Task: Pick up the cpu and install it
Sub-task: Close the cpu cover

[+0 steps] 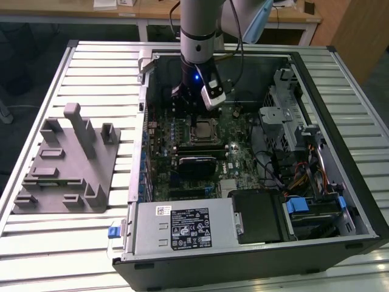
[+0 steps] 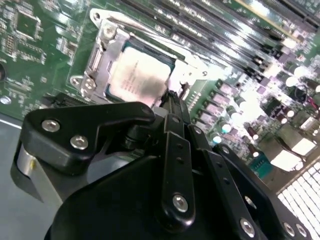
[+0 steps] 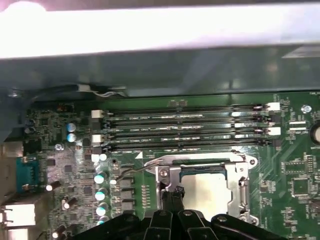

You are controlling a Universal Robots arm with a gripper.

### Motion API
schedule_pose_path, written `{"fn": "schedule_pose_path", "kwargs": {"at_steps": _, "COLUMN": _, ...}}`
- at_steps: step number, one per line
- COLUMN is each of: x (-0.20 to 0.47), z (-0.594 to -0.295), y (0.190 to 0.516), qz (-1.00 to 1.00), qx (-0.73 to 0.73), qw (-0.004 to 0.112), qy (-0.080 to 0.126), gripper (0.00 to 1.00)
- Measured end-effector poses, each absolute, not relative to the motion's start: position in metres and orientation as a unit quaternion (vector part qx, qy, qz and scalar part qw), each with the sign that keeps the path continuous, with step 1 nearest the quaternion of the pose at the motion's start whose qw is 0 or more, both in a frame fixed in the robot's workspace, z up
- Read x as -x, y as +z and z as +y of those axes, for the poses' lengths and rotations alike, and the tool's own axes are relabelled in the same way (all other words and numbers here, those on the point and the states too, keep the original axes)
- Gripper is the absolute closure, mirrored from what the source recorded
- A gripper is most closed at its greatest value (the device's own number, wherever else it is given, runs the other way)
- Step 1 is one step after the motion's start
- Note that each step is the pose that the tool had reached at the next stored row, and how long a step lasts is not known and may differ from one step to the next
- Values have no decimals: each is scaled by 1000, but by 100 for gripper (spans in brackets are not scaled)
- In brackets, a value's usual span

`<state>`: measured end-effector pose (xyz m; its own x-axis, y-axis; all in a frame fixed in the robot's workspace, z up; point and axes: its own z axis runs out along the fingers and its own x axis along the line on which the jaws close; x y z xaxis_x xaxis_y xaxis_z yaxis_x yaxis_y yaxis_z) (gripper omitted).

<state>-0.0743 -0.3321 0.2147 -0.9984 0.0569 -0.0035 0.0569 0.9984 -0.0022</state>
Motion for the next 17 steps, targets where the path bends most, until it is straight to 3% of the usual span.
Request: {"fn": "schedule_pose_path", "kwargs": {"at_steps": 17, "x": 45, "z": -332, "y": 216, "qz": 1000, "qx": -29, "qw": 2, "qy": -3, "gripper": 89}}
